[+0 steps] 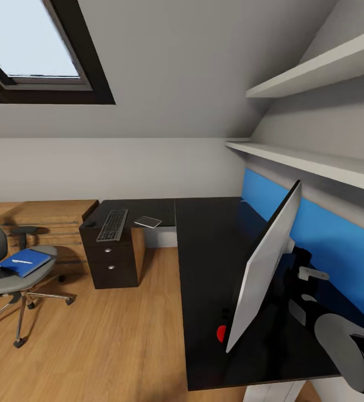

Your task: In the bedroom, organize the workspace by keeping the computer under the desk, ensuring the monitor is on the desk, placing the keyboard on the desk next to the monitor, placing the mouse on the desk next to the keyboard, moving the folder from the swivel chair onto the desk next to the mouse, stacking the notebook on top of the folder with the pen on top of the notebook, and positioning the swivel chair next to the desk.

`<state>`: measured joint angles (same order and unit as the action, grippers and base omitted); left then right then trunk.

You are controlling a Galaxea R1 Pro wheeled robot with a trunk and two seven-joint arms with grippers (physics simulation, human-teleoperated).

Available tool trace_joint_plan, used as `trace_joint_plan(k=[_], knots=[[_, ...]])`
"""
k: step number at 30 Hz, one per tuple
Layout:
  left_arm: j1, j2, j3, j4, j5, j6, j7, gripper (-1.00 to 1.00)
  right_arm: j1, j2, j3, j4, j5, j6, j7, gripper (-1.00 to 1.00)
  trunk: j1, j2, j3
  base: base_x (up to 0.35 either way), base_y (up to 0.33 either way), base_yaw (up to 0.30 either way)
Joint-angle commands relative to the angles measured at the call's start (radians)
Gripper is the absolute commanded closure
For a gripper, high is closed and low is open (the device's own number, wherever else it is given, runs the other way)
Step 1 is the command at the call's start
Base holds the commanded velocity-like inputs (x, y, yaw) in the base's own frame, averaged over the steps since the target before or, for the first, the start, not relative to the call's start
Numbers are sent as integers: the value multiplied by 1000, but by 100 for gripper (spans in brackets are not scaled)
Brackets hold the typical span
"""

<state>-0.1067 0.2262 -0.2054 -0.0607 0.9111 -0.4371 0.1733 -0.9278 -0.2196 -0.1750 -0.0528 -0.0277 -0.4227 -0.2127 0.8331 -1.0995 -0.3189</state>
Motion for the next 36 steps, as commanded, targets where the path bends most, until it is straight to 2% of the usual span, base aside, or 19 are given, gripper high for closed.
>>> trace_joint_plan(k=[1, 2, 4, 8, 14, 30, 36], knots=[[0, -1, -8, 8, 2, -22, -22, -100, 0, 0, -28, 65, -5, -4, 1, 100, 0, 0, -1, 0, 0, 0], [1, -3, -8, 20, 2, -59, -69, -100, 0, 0, -28, 65, -5, -4, 1, 100, 0, 0, -1, 0, 0, 0], [4, -9, -9, 32, 3, -117, -122, -100, 0, 2, -28, 65, -5, -4, 1, 100, 0, 0, -1, 0, 0, 0], [7, -32, -9, 39, 2, -160, -153, -100, 0, 4, -28, 65, -5, -4, 1, 100, 0, 0, -1, 0, 0, 0], [7, -40, -9, 40, 2, -168, -159, -100, 0, 5, -28, 65, -4, -4, 1, 100, 0, 0, -1, 0, 0, 0], [7, -38, -9, 39, 2, -166, -160, -100, 0, 5, -28, 65, -3, -2, 1, 100, 0, 0, -1, 1, -41, 0], [7, -38, -9, 39, 3, -166, -159, -100, 0, 5, -28, 67, -3, -2, 1, 100, 0, 0, -1, 168, -3, 0]])
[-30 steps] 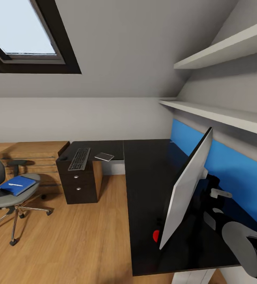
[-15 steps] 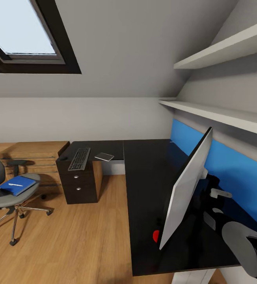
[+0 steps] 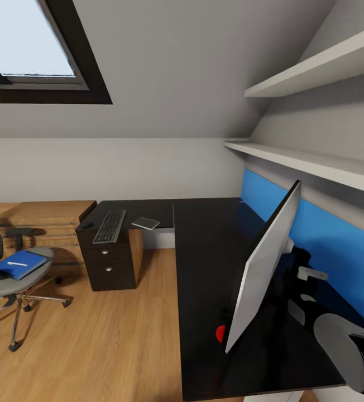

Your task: In the bedroom, organize the workspace by keeping the computer under the desk, ensuring the monitor is on the desk, placing the keyboard on the desk next to the monitor, placing the mouse on the desk next to the keyboard, moving the folder from the swivel chair onto the desk next to the mouse, stacking the notebook on top of the folder with the pen on top of the notebook, and positioning the swivel chair next to the desk.

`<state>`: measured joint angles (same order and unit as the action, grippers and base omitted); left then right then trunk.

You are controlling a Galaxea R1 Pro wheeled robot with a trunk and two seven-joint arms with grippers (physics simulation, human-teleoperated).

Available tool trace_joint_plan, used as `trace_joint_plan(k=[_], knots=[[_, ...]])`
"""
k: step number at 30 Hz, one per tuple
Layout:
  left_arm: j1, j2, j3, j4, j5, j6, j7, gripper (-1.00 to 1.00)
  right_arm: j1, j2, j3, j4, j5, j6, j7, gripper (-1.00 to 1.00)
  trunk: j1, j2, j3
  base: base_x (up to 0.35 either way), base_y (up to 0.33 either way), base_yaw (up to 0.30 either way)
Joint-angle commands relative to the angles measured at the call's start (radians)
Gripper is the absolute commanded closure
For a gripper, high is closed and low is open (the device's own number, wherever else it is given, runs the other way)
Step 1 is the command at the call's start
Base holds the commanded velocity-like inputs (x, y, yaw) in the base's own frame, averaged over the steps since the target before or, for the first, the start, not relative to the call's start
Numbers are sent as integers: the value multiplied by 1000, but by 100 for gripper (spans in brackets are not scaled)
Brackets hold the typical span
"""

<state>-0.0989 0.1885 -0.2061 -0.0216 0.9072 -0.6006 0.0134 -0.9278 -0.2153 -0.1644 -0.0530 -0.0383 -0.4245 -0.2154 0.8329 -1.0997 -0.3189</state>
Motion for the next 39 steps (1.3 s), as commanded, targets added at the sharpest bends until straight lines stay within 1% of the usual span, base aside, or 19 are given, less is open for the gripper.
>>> trace_joint_plan(k=[1, 16, 21, 39], knots=[[-1, 0, -9, 0, 7, -2, 2, -100, 0, 0, -38, 67, 8, 0, 4, 100, 0, 0, -1, 90, -1, 0], [-1, 0, -8, 1, 7, 1, 2, -100, 0, 0, -38, 67, 8, 0, 4, 100, 0, 0, -1, 61, -2, 0], [-1, 0, -8, 0, 7, 2, 2, -100, 0, 0, -38, 67, 8, 0, 4, 100, 0, 0, -1, 106, -139, 0], [-1, 3, -7, 1, 7, 5, 3, -100, 0, 0, -38, 65, 8, 7, 4, 100, 0, 0, -1, 3, -4, 0]])
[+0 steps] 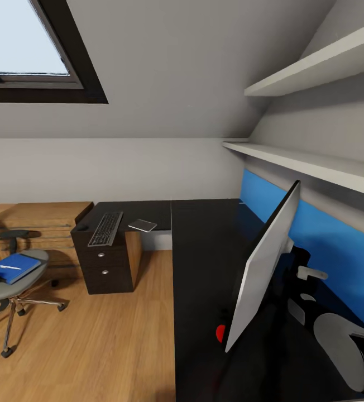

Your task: In the bedroom, organize the workspace by keeping the computer under the desk, ensuring the monitor is on the desk, placing the keyboard on the desk next to the monitor, placing the mouse on the desk next to the keyboard, moving the folder from the swivel chair onto the desk next to the mouse, stacking the notebook on top of the folder with the pen on top of the notebook, and positioning the swivel chair next to the desk.

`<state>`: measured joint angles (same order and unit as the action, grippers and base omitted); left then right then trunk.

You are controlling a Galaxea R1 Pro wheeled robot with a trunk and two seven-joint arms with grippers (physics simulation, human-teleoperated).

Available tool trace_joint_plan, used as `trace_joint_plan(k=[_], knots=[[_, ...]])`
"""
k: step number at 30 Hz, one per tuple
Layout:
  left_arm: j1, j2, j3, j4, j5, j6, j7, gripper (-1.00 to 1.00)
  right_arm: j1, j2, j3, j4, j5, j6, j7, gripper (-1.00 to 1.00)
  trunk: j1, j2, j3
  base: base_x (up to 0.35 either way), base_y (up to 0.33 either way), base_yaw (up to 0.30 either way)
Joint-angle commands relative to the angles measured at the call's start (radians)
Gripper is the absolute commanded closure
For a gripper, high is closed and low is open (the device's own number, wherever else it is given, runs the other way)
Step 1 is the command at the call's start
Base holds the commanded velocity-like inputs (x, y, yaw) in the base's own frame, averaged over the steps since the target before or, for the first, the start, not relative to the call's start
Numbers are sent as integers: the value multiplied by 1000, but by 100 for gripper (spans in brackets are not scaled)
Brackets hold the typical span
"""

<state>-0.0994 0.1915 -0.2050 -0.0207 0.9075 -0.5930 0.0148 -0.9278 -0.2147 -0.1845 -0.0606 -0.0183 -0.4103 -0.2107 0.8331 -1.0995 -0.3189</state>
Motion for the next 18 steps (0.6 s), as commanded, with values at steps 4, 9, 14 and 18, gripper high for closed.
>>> trace_joint_plan(k=[4, 9, 14, 18], knots=[[0, 2, -7, -1, 7, -1, 2, -100, 0, 0, -18, 74, -12, -7, -1, 100, 0, 0, -1, 0, 0, 198], [0, 2, -7, -1, 7, -1, 2, -100, 0, 0, -18, 74, -13, -6, -1, 100, 0, 0, -1, 0, 0, 112], [0, 2, -8, -1, 7, -1, 2, -100, 0, 0, -18, 74, -14, -5, -1, 100, 0, 0, -1, 0, 0, 16], [0, 2, -8, 0, 7, -1, 2, -100, 0, 0, -18, 74, -14, -6, -1, 100, 0, 0, -1, 0, 0, 2]])
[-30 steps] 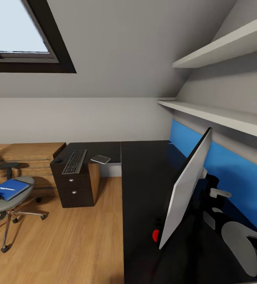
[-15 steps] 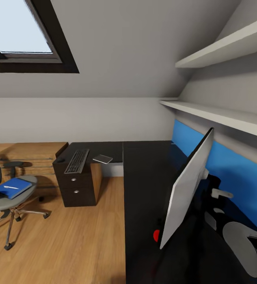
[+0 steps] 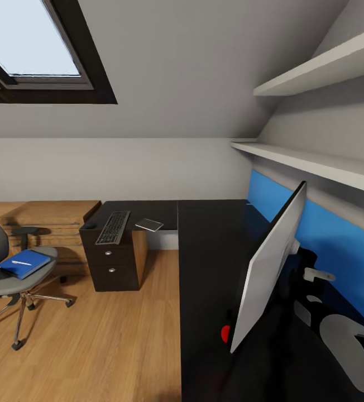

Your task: In the bedroom, organize the workspace by keeping the computer under the desk, ensuring the monitor is on the desk, placing the keyboard on the desk next to the monitor, placing the mouse on the desk next to the keyboard, moving the folder from the swivel chair onto the desk next to the mouse, stacking the notebook on top of the folder with the pen on top of the notebook, and positioning the swivel chair next to the desk.

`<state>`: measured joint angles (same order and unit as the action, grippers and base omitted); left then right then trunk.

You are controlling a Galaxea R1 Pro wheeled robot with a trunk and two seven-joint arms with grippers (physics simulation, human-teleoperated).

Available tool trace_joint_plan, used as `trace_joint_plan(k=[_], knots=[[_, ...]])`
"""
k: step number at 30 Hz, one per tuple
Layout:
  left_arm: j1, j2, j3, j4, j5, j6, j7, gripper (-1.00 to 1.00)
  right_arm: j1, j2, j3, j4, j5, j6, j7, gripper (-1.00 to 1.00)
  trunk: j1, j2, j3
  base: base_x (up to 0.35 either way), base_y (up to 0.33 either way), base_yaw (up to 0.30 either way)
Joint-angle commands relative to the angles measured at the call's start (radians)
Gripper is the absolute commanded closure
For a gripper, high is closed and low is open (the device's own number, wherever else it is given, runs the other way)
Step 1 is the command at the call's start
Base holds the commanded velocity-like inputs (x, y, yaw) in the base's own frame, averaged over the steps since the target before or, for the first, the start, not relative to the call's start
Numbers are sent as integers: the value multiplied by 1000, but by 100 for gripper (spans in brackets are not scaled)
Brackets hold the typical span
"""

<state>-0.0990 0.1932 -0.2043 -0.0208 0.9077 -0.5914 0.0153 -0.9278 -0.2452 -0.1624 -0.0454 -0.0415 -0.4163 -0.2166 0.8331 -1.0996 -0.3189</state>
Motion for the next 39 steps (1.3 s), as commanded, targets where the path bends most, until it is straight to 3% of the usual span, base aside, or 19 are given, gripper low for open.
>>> trace_joint_plan(k=[1, 39], knots=[[-1, 0, -9, 0, 7, -2, 2, -100, 0, 30, -40, 58, 9, 1, 5, 100, 0, 0, -1, 0, 0, 1], [-1, -1, -9, 0, 8, -4, 2, -100, 0, 30, -40, 59, 9, 1, 5, 100, 0, 0, -1, 0, -24, 0]])
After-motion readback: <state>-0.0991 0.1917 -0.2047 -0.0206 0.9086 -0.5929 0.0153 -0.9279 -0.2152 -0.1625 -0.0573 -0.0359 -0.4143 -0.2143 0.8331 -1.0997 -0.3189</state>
